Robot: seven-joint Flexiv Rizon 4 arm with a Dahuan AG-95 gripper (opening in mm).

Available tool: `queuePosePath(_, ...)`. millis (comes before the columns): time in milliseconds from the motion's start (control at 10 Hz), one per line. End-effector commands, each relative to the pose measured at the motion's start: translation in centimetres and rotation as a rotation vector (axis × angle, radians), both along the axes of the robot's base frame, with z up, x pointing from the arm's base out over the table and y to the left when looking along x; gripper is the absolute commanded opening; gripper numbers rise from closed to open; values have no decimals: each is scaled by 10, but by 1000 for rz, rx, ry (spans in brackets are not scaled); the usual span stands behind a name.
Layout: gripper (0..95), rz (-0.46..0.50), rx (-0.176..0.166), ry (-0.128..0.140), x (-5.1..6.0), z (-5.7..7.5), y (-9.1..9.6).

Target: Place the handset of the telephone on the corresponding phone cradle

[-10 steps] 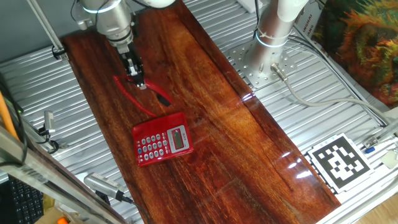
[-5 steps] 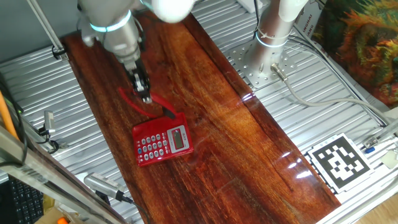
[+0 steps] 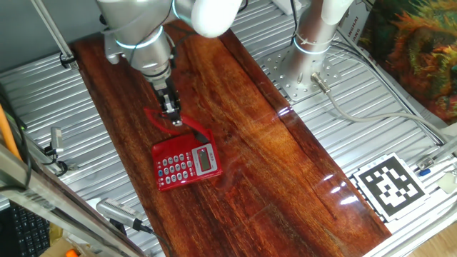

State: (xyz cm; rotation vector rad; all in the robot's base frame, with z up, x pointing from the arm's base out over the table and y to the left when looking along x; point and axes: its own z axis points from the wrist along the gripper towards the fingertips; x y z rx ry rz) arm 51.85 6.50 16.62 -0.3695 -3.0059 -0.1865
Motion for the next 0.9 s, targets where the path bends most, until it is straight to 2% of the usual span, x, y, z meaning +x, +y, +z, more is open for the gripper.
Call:
queuePosePath(100, 0, 2, -3, -4, -6, -3, -1)
queuePosePath(200, 0, 0, 2, -9, -14, -2, -2)
queuePosePath(300, 0, -7, 10, -10, -16, 0, -2)
queuePosePath(900, 0, 3, -1, -21, -10, 0, -1)
